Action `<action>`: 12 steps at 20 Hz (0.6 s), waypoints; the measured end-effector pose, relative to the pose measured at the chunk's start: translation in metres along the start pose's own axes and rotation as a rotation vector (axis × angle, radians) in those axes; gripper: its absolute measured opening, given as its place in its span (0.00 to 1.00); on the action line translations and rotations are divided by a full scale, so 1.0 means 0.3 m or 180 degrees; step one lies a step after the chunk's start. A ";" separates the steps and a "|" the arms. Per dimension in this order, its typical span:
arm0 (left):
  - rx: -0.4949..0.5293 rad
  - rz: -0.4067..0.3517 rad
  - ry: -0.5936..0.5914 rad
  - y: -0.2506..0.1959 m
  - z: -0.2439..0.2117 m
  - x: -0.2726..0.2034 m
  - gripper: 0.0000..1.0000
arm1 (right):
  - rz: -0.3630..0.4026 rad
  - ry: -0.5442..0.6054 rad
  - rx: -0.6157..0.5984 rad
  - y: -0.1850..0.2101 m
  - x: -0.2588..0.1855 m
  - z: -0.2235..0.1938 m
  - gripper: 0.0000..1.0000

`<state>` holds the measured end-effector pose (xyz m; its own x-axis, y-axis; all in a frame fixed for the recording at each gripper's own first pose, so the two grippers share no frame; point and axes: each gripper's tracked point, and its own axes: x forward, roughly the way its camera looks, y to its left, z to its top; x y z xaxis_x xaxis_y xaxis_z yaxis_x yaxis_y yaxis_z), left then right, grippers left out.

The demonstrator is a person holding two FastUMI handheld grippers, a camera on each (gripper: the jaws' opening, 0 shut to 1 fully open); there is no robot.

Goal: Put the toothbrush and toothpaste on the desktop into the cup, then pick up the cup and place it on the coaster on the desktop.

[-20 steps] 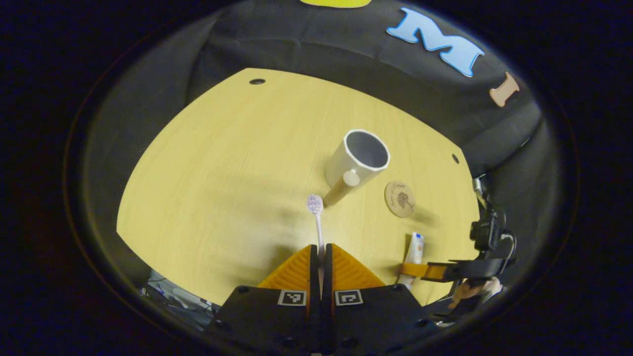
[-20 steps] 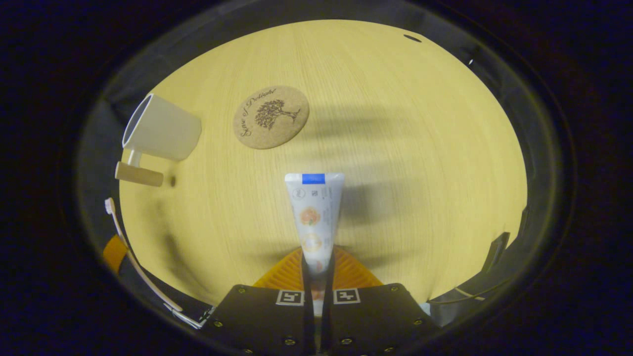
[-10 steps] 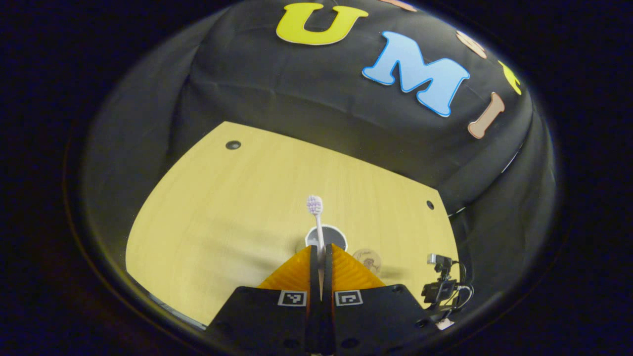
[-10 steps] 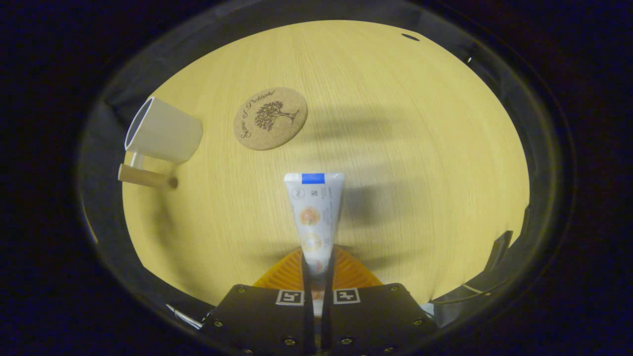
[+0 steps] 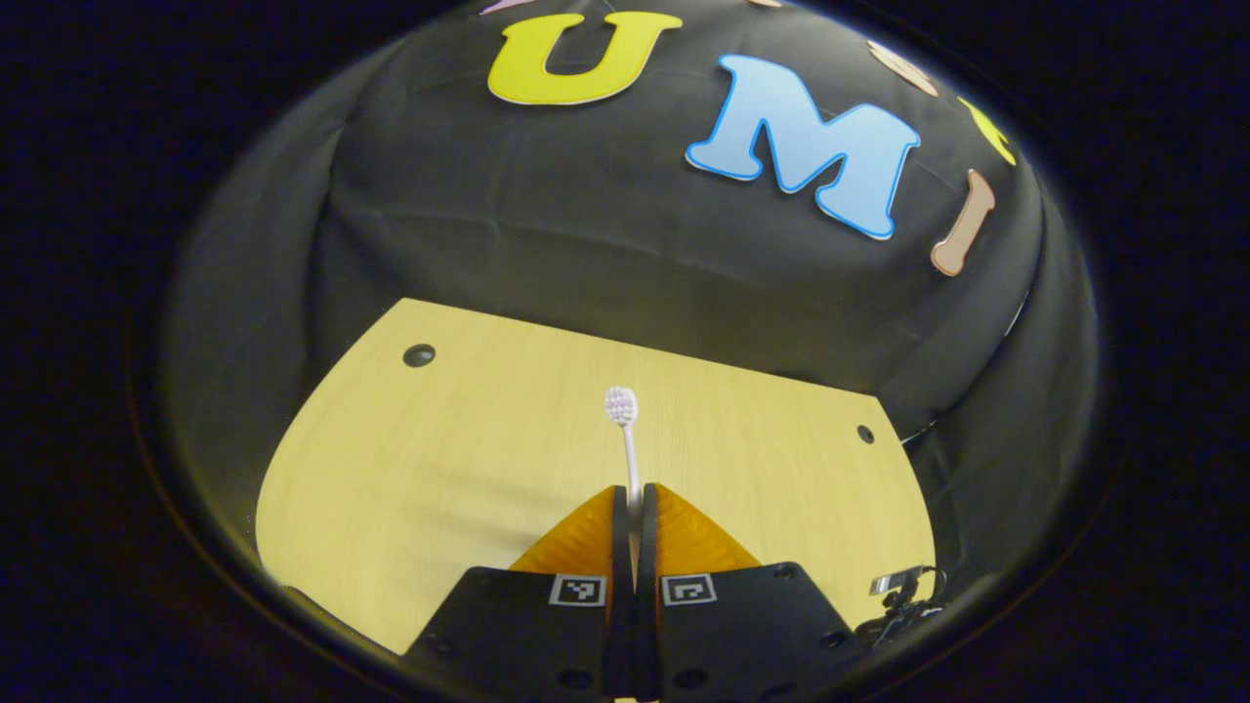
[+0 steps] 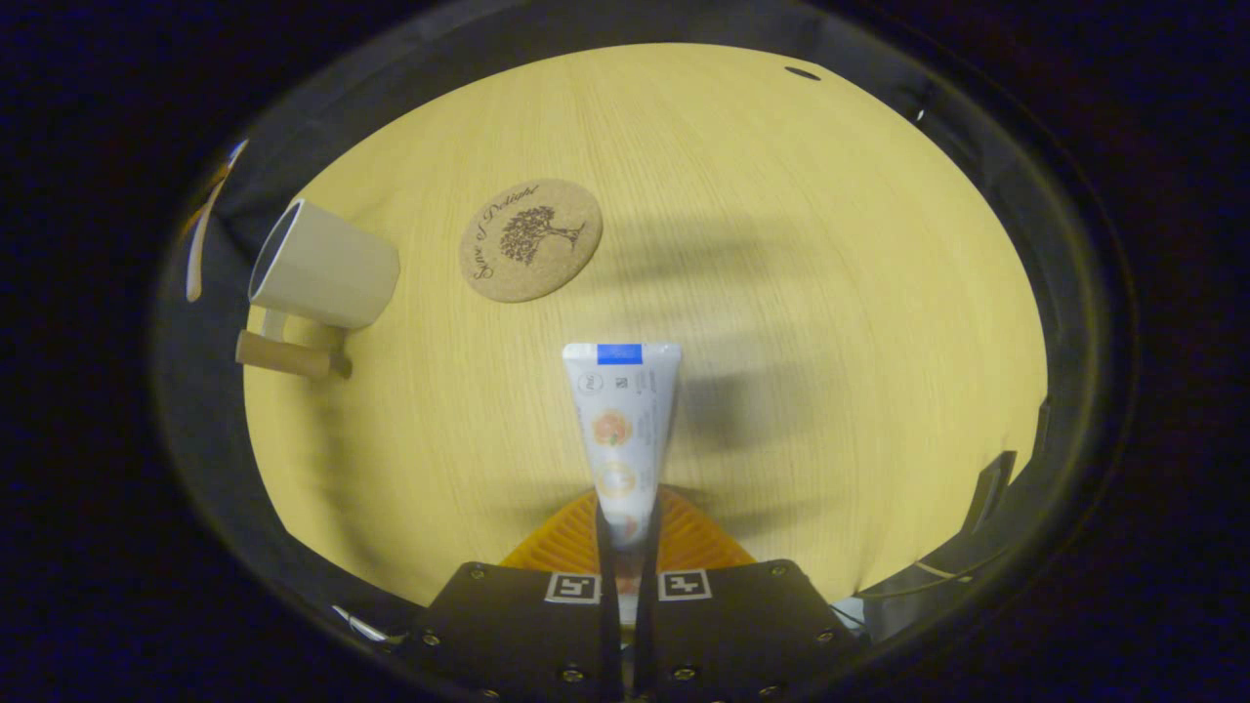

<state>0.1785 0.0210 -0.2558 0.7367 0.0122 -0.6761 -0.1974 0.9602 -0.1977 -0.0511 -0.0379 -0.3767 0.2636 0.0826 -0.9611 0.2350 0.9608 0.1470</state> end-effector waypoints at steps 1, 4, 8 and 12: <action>0.0032 0.0025 -0.0054 0.003 0.008 0.026 0.07 | 0.0003 -0.0001 0.0001 0.000 -0.001 0.002 0.07; 0.0124 0.0108 -0.0167 0.032 0.002 0.101 0.07 | 0.0026 -0.0006 0.0012 -0.001 0.000 0.000 0.06; 0.0234 0.0129 -0.0115 0.048 -0.067 0.176 0.07 | 0.0029 -0.0004 0.0018 0.000 0.001 0.001 0.06; 0.0269 0.0156 -0.0048 0.057 -0.130 0.213 0.07 | 0.0025 -0.0019 0.0017 -0.001 0.003 0.002 0.07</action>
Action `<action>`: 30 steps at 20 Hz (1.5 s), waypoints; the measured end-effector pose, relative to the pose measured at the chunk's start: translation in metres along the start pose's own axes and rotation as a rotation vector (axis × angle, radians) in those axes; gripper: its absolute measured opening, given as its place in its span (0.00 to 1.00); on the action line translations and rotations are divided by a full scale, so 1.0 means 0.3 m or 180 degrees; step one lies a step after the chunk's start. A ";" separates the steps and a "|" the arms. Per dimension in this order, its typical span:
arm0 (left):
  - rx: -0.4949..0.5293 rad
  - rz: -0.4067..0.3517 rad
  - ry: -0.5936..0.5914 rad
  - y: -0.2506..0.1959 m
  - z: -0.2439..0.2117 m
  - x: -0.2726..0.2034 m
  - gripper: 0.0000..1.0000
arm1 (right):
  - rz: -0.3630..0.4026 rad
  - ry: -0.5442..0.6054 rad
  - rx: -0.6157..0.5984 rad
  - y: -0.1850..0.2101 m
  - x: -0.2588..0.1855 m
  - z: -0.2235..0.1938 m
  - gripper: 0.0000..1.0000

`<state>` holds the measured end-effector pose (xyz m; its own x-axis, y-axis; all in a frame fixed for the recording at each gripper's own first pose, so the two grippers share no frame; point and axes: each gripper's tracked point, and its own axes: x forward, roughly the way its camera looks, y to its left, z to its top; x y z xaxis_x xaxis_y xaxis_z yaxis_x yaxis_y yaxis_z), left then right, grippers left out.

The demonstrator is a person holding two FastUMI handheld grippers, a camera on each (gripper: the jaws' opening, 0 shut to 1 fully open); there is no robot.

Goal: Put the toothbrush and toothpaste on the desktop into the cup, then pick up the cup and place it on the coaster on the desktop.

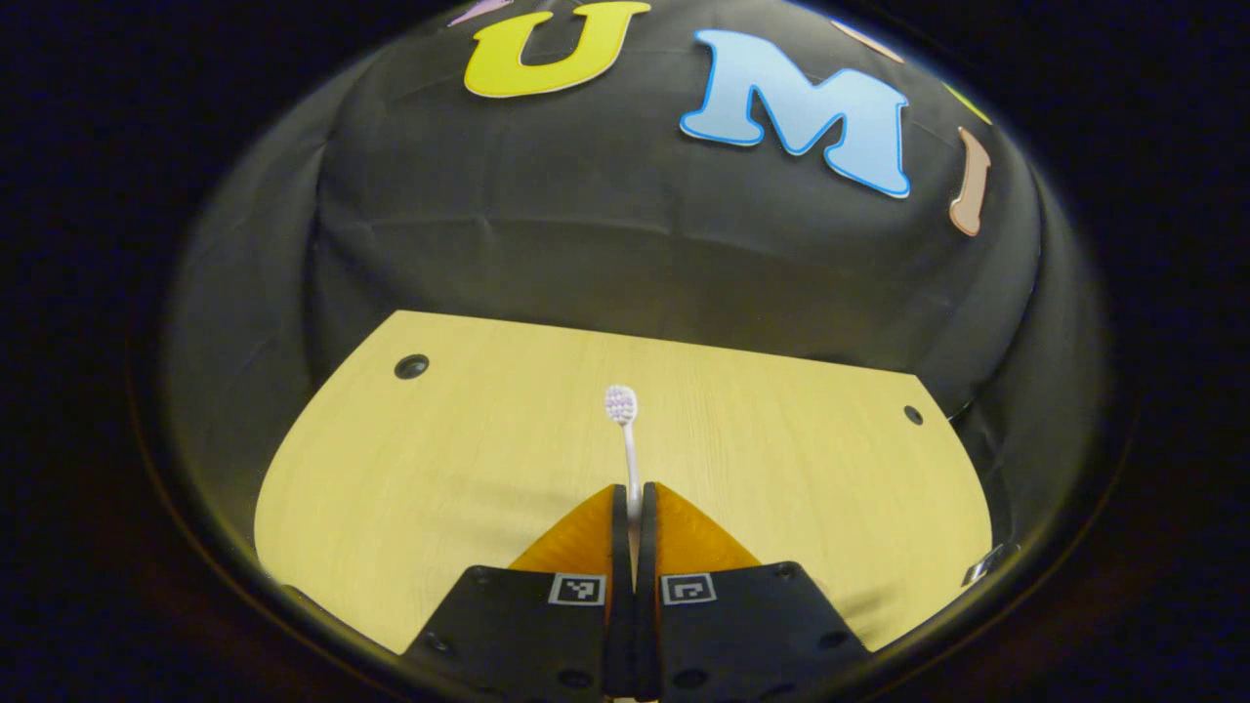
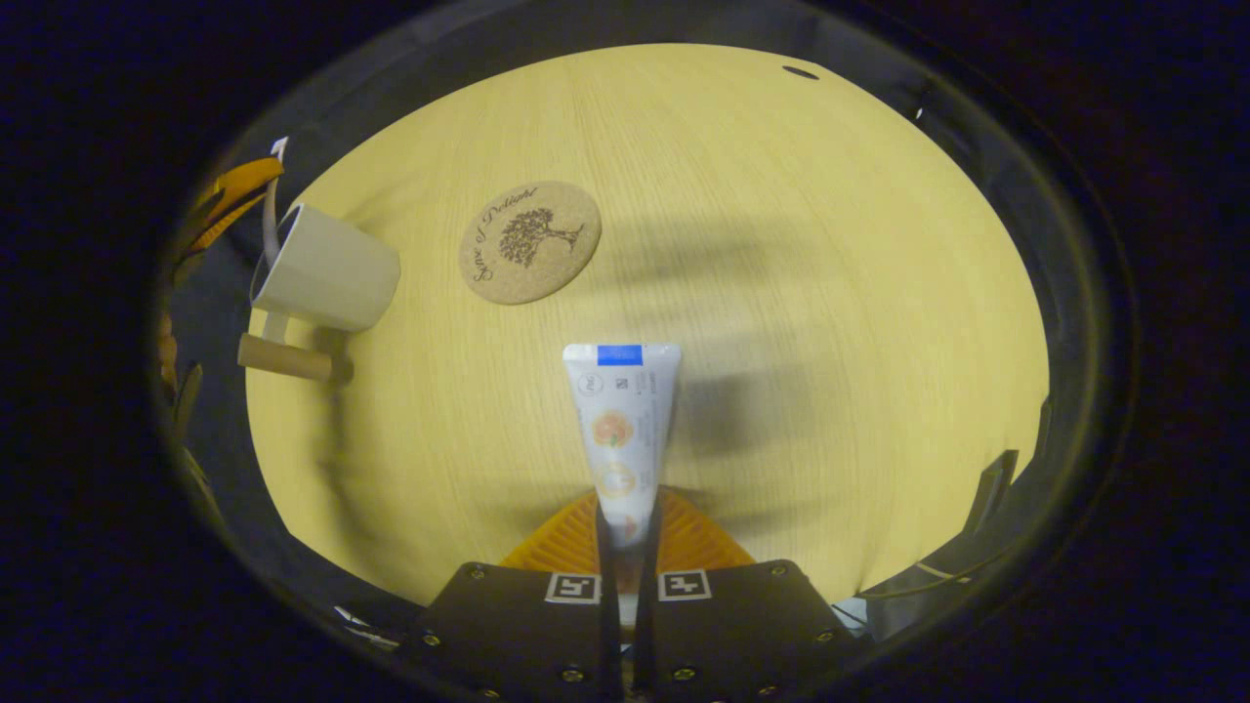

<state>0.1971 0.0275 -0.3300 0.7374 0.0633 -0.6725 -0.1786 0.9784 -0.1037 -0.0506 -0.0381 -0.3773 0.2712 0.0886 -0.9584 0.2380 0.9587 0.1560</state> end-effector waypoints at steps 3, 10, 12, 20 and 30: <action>0.0079 0.0010 0.0029 0.004 -0.033 0.009 0.07 | 0.0030 -0.0031 0.0023 0.005 -0.005 0.006 0.06; 0.0228 -0.0093 0.0052 -0.023 -0.073 0.000 0.13 | 0.0122 -0.0323 0.0138 0.038 -0.090 0.112 0.06; 0.0227 -0.0141 0.0058 -0.023 -0.085 -0.012 0.14 | 0.0161 -0.0484 0.0130 0.059 -0.146 0.170 0.07; 0.0293 -0.0180 0.0053 0.002 -0.141 -0.117 0.50 | 0.0403 -0.1107 -0.0014 0.223 -0.379 0.368 0.07; 0.0116 0.0030 -0.0112 0.256 -0.167 -0.368 0.50 | 0.0690 -0.1392 -0.0290 0.342 -0.472 0.458 0.07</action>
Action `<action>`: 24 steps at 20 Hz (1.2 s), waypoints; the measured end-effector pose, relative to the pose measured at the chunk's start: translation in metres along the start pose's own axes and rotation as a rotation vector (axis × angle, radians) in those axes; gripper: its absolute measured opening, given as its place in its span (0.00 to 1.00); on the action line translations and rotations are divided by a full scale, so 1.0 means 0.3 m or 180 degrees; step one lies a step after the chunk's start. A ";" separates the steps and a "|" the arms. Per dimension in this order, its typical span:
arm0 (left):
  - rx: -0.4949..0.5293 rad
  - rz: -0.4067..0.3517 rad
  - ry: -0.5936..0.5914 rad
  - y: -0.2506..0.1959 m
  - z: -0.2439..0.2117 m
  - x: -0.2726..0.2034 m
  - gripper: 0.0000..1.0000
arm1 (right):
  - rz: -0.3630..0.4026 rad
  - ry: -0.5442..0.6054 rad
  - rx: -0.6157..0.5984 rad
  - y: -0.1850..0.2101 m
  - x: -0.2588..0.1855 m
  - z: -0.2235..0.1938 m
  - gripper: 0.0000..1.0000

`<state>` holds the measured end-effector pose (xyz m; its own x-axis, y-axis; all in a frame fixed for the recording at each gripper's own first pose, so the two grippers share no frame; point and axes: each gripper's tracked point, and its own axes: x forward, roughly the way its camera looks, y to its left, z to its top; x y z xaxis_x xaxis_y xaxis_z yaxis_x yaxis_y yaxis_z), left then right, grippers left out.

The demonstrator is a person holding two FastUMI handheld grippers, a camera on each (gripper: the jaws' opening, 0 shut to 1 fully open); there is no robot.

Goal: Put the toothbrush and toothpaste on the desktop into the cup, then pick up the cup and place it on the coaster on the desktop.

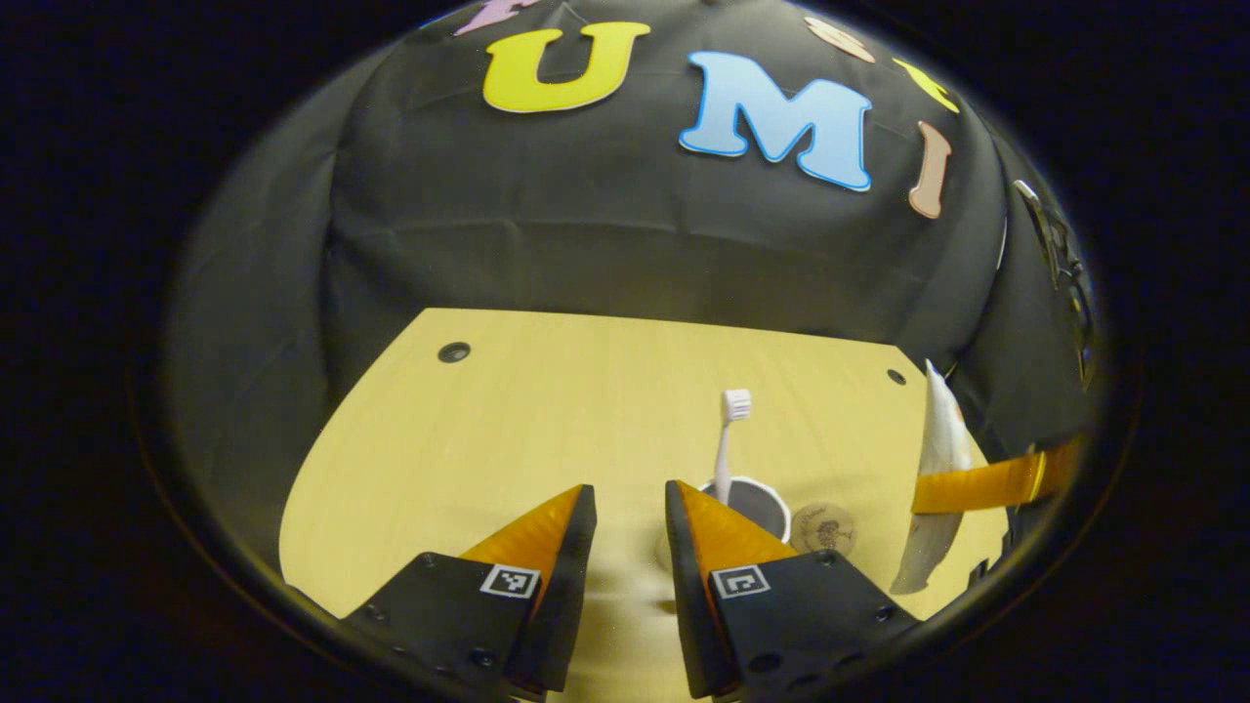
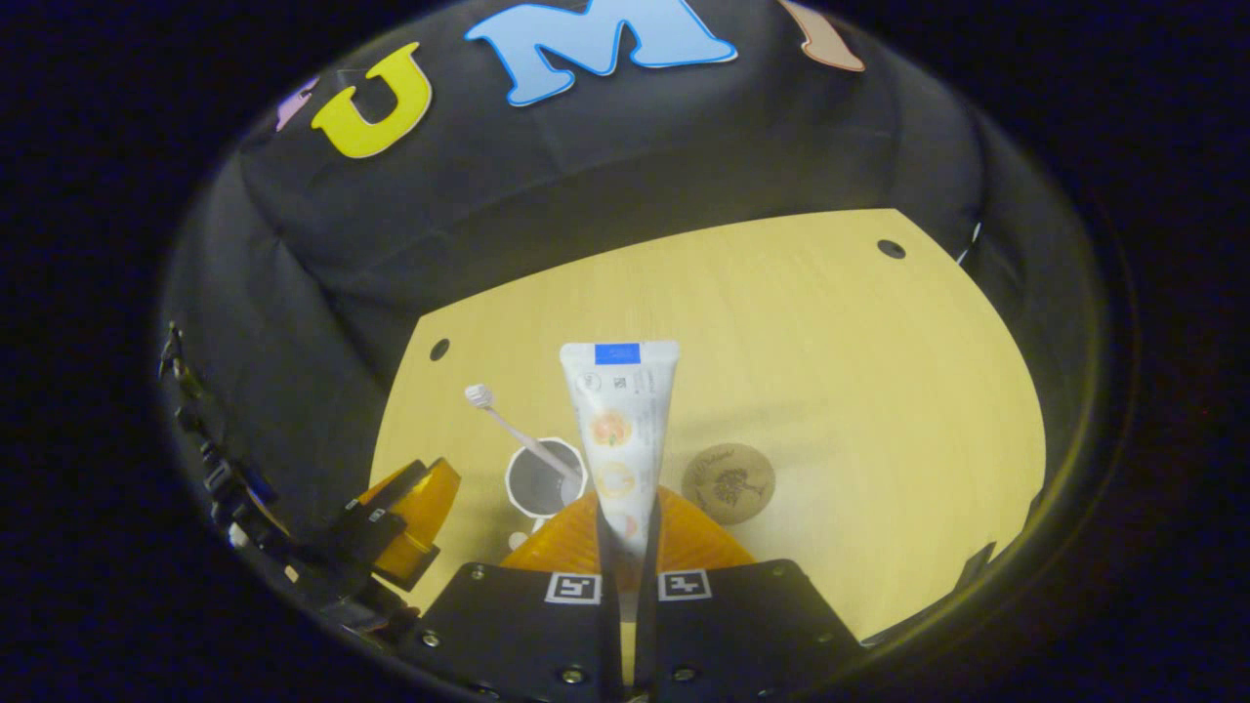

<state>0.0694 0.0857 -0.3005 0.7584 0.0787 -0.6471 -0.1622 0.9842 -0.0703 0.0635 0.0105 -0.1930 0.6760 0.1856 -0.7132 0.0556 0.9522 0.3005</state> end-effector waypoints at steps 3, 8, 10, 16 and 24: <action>-0.0082 0.0188 0.0007 0.151 -0.043 -0.086 0.50 | 0.0085 0.0011 -0.0046 0.000 -0.004 0.005 0.07; -0.0218 0.0576 0.0064 0.408 -0.129 -0.230 0.50 | 0.0149 -0.0045 -0.0077 0.002 -0.017 0.022 0.07; -0.0273 0.0725 0.0079 0.502 -0.158 -0.286 0.50 | 0.0118 -0.0115 -0.0086 0.003 -0.026 0.030 0.07; -0.0512 0.1190 0.0209 0.762 -0.313 -0.485 0.50 | -0.0010 -0.0368 -0.0174 -0.006 -0.009 0.027 0.07; -0.0604 0.1351 0.0290 0.797 -0.369 -0.576 0.50 | -0.0009 -0.0825 -0.0456 -0.008 0.003 0.052 0.07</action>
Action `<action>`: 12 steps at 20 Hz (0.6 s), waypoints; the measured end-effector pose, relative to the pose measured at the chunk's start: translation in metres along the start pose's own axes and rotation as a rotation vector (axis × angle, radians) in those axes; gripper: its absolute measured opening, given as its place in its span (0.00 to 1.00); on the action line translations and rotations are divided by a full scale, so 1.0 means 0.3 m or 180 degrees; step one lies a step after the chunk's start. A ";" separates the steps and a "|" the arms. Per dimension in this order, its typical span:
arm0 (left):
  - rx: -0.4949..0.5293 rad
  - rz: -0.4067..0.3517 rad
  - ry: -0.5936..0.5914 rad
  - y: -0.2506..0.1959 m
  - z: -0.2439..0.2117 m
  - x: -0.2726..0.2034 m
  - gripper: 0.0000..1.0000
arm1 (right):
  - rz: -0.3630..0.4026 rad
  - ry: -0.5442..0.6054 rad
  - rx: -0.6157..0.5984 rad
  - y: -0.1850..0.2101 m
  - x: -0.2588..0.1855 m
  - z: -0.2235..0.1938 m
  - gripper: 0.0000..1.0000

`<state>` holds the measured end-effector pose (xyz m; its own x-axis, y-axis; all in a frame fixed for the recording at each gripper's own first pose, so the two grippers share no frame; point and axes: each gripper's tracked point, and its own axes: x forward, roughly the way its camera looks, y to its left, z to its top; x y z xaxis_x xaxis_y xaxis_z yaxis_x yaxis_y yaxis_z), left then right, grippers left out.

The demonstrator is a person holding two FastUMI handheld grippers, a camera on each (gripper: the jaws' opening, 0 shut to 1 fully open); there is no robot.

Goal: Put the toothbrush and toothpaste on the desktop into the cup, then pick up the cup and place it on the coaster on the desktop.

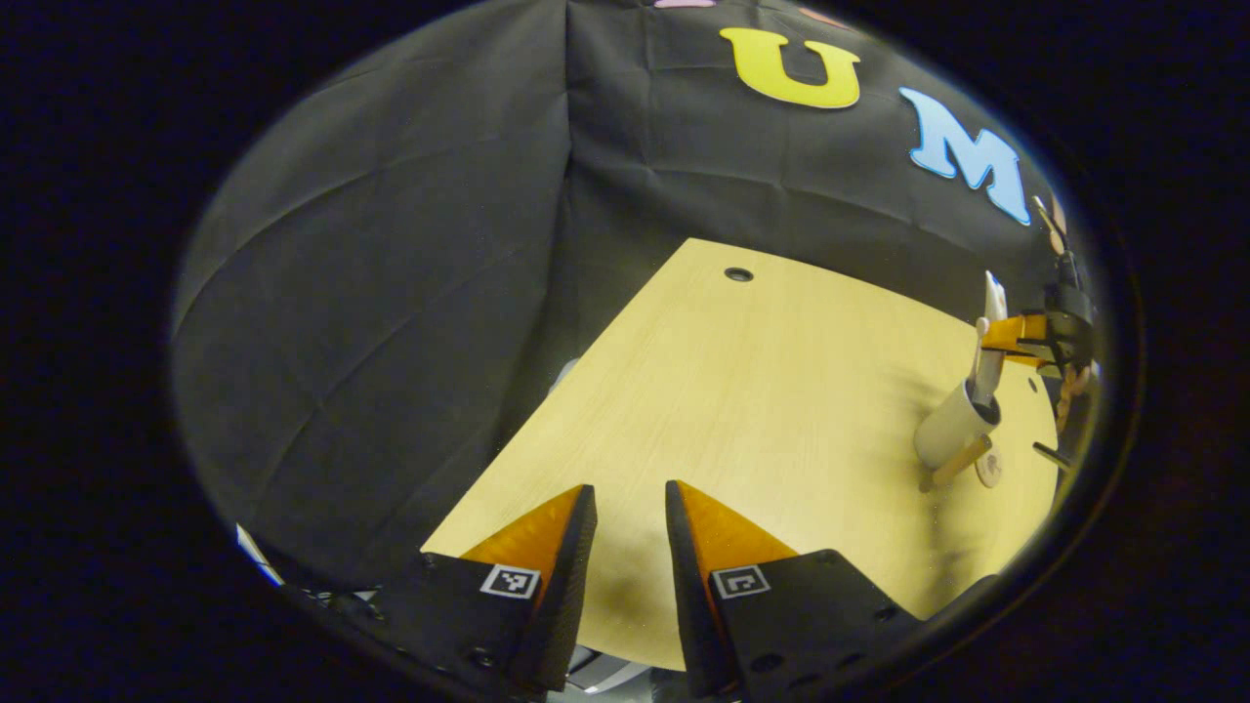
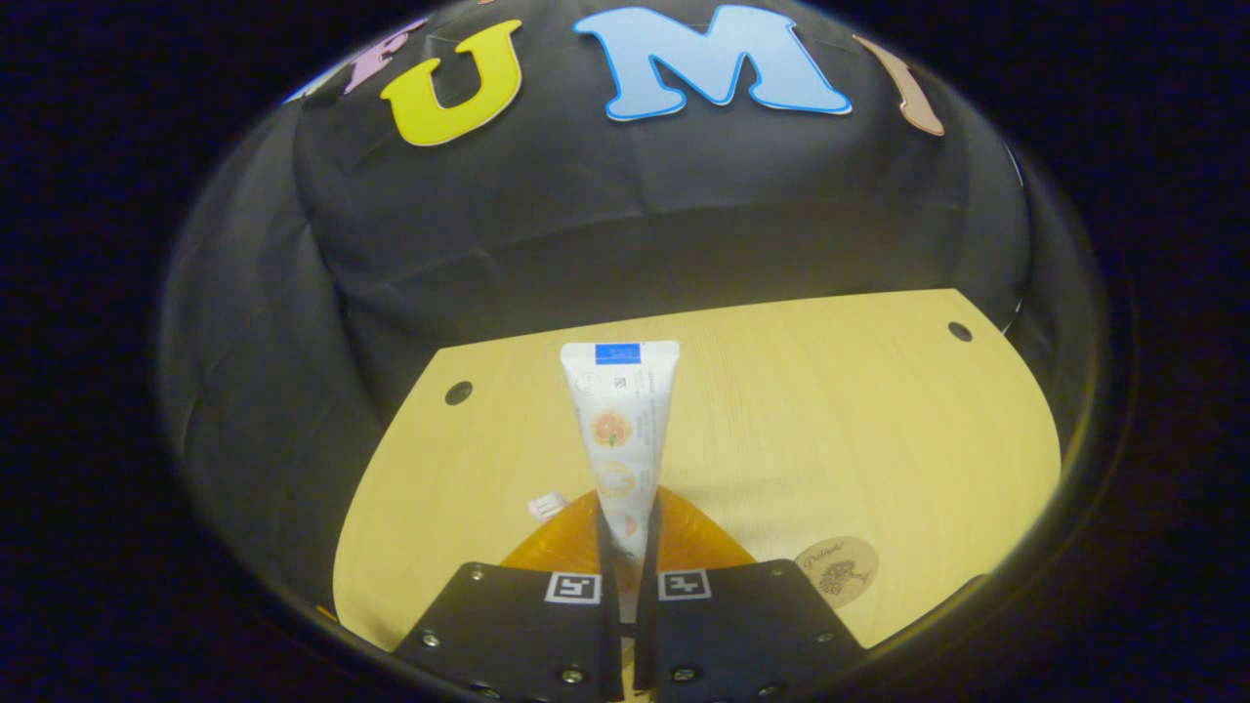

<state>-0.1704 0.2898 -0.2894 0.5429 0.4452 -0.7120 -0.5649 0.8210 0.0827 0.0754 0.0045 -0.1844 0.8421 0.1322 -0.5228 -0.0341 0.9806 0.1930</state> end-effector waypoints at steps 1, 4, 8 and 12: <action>-0.0005 -0.0011 -0.0007 -0.008 0.002 -0.004 0.51 | -0.0017 -0.0004 -0.0030 -0.005 0.001 -0.004 0.07; -0.0001 -0.0113 -0.0037 -0.060 0.030 -0.008 0.51 | -0.0036 -0.0049 -0.0086 -0.005 0.004 -0.014 0.07; 0.0093 -0.0200 -0.0065 -0.113 0.050 -0.011 0.50 | -0.0067 0.0029 -0.0180 -0.013 0.008 -0.063 0.15; 0.0145 -0.0253 -0.0080 -0.144 0.049 -0.011 0.49 | -0.0061 0.0024 -0.0179 -0.010 -0.022 -0.084 0.23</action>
<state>-0.1387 0.2583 -0.2805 0.6007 0.3865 -0.6999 -0.4908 0.8693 0.0587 0.0563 0.0044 -0.2023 0.8388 0.1143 -0.5324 -0.0485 0.9895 0.1360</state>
